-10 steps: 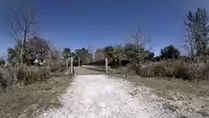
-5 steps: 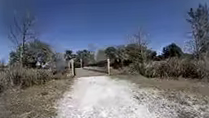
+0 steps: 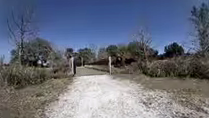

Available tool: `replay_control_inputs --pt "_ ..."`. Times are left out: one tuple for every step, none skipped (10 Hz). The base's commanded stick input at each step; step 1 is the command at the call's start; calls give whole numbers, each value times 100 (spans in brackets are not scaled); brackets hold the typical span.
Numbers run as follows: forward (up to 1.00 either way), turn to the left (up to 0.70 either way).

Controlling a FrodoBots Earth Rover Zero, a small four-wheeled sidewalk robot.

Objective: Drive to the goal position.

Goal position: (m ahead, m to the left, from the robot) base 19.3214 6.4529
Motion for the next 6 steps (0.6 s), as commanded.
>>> replay_control_inputs --pt "50 0" --pt "50 0" --pt "50 0" --pt "50 0" --pt "50 0" --pt "50 0"
